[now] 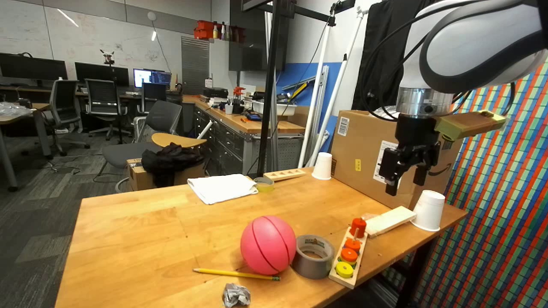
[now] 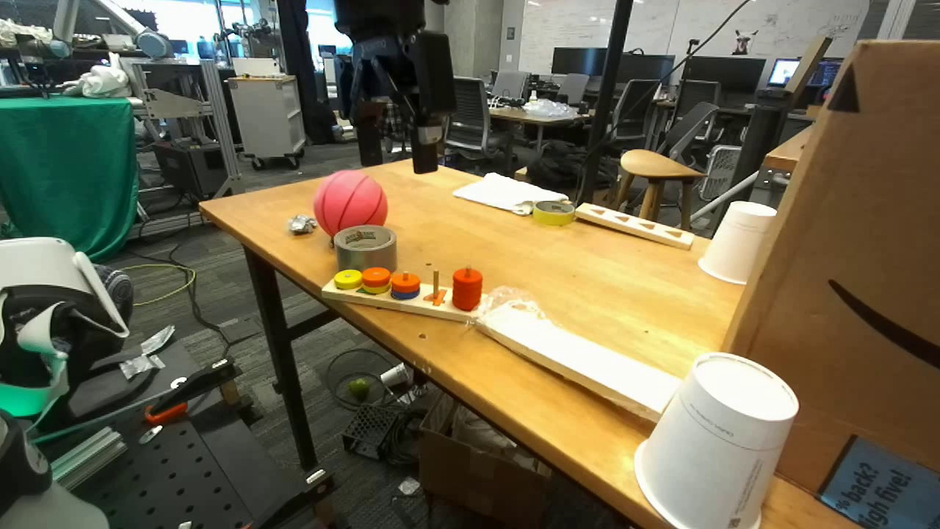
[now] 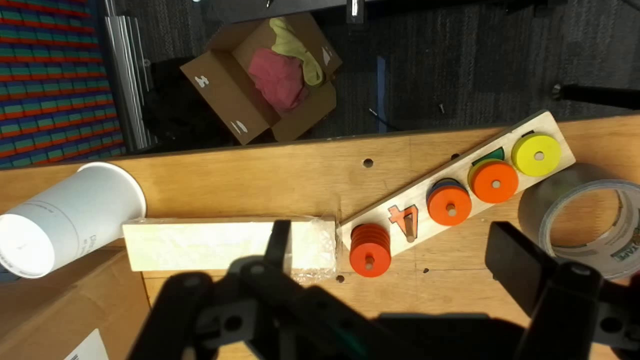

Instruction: Push the basketball between the two cups

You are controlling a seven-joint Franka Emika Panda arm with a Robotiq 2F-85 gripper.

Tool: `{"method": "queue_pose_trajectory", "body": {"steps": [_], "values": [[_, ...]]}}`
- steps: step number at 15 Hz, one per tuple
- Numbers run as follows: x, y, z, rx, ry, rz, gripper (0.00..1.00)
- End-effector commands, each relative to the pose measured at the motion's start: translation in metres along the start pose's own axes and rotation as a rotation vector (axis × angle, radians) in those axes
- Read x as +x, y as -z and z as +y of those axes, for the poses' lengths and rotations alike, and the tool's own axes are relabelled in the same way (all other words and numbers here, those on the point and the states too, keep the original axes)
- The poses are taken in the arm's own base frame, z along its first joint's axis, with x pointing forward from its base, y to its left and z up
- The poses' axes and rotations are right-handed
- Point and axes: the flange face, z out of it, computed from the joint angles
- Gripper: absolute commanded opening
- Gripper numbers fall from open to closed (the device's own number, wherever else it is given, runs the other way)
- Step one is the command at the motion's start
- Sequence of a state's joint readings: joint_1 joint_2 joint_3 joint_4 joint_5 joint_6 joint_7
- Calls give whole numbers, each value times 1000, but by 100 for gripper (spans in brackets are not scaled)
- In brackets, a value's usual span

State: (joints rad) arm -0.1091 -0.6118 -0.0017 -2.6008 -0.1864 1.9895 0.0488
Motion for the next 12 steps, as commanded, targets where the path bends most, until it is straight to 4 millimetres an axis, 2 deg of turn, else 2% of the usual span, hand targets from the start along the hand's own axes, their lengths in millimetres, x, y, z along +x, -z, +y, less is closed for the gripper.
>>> {"method": "queue_pose_trajectory", "body": {"steps": [1,5,7,9,12], "values": [[0,1,0,0,0,-1,100],[0,1,0,0,0,-1,100],[-12,1,-5,7,8,8,100],[-24,1,-18,13,43,30,100],[-38,9,-49,21,114,61,100]]}}
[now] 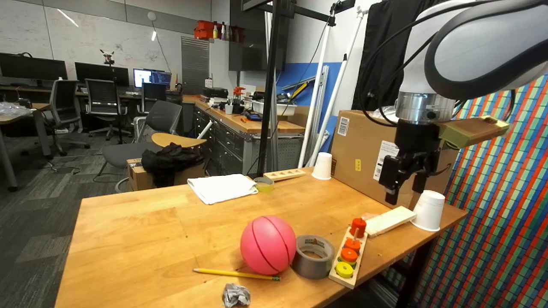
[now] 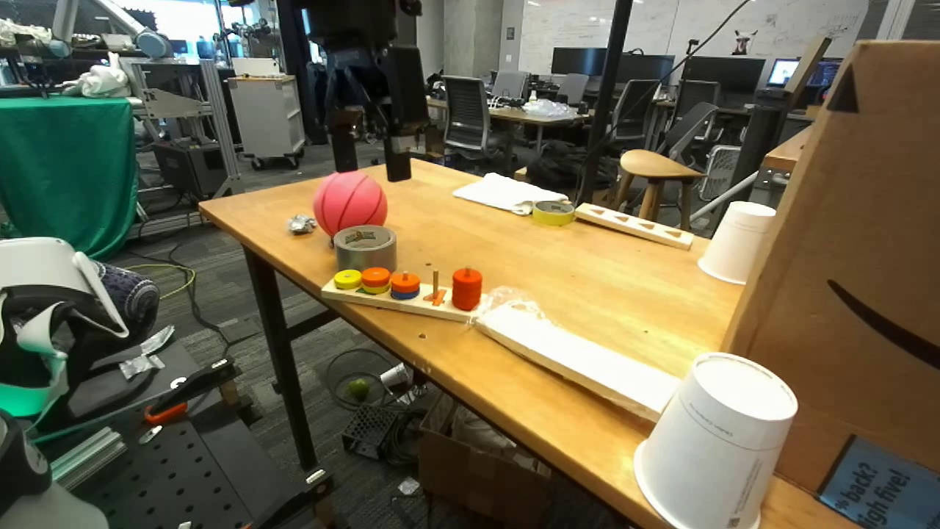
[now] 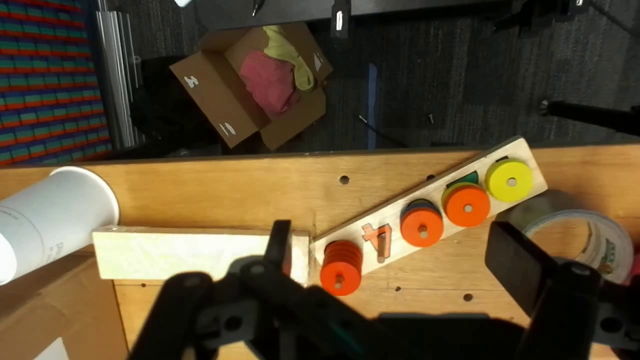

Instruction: Push the basketball between the two cups

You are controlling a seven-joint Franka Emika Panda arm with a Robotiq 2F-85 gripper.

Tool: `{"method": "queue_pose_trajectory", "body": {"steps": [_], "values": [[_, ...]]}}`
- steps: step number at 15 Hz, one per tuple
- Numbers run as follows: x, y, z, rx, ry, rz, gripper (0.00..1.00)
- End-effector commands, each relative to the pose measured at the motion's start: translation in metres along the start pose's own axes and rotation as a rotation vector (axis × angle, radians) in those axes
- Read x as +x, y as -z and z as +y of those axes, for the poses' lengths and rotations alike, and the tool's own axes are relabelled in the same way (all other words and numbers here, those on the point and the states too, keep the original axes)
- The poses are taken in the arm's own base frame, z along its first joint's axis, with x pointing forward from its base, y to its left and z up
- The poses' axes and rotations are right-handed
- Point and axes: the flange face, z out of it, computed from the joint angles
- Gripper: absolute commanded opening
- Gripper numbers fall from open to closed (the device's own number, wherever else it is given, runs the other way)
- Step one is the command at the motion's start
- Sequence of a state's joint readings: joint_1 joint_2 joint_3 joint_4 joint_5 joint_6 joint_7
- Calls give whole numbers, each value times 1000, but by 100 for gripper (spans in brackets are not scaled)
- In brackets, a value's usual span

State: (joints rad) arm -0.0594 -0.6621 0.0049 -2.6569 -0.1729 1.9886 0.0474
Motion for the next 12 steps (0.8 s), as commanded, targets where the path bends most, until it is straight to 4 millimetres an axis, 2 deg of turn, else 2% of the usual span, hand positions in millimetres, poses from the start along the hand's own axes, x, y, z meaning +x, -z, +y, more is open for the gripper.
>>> {"method": "queue_pose_trajectory", "body": {"steps": [1,5,9,12], "values": [[-23,18,-41,11,90,70,100],[-34,52,-117,32,264,144,100],[-43,78,-210,60,490,223,100],[-33,89,-268,62,648,307,100]]}}
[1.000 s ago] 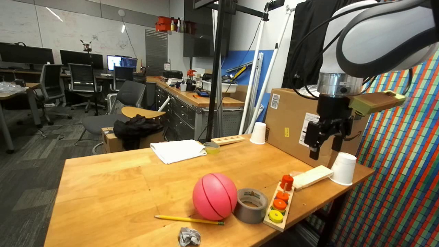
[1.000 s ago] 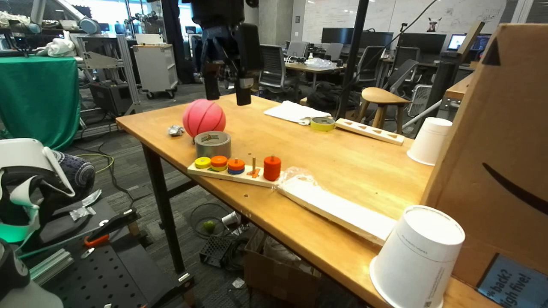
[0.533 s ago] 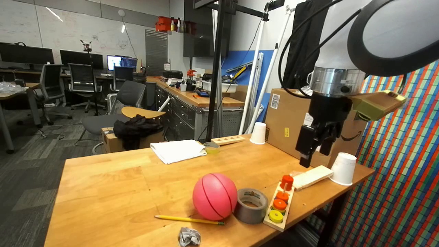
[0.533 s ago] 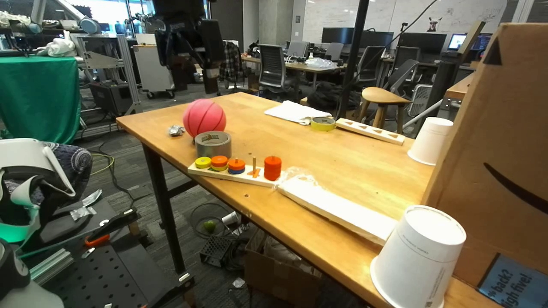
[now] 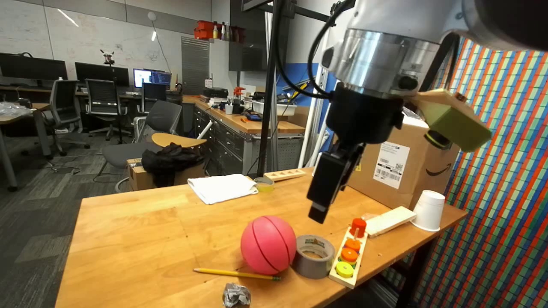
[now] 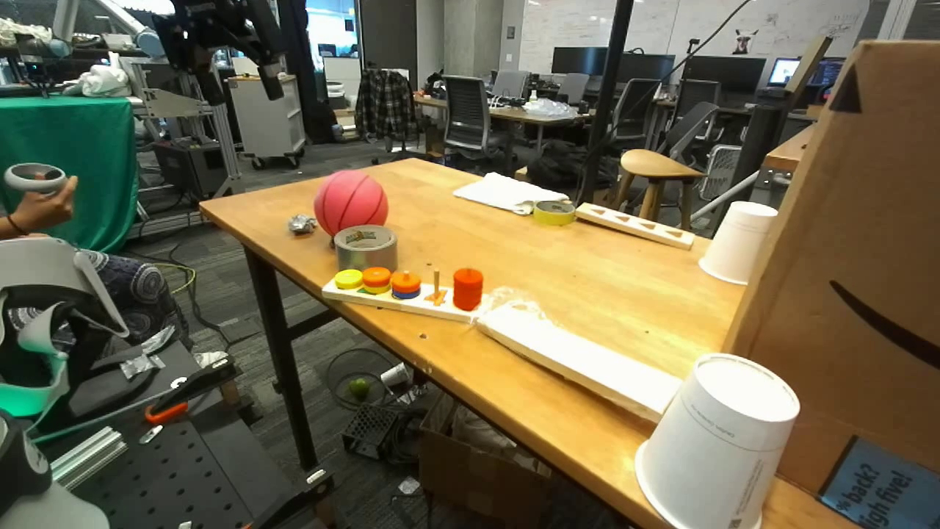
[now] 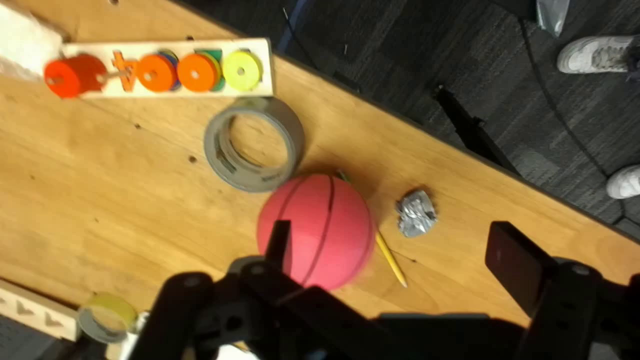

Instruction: Push the basketball between the two cups

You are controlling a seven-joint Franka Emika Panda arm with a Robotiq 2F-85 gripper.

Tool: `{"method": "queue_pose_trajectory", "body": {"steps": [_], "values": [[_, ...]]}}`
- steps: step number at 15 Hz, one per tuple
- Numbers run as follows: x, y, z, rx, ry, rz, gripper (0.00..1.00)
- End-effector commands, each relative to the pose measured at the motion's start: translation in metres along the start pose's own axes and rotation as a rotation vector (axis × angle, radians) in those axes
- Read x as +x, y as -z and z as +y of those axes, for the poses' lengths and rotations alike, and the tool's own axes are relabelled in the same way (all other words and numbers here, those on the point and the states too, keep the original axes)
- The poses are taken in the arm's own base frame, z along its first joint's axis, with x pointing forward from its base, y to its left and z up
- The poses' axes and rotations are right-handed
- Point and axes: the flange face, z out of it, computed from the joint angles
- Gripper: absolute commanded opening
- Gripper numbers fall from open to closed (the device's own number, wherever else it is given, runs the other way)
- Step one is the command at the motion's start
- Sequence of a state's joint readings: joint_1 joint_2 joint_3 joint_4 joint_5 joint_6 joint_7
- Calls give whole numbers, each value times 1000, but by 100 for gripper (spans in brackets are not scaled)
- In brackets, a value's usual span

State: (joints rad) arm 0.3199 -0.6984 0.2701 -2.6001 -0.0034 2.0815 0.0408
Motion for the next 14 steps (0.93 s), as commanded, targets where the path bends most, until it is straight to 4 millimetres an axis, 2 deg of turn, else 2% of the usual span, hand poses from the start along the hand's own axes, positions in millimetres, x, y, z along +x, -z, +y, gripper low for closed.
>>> {"method": "queue_pose_trajectory", "body": {"steps": [1,4,8,10,14], "values": [[56,2,-40,38,180,86,100],[97,-15,-58,81,326,132,100],[138,-57,-68,172,507,128,100],[142,-82,-70,237,581,60,100],[124,-119,-70,314,705,-157,100]]}}
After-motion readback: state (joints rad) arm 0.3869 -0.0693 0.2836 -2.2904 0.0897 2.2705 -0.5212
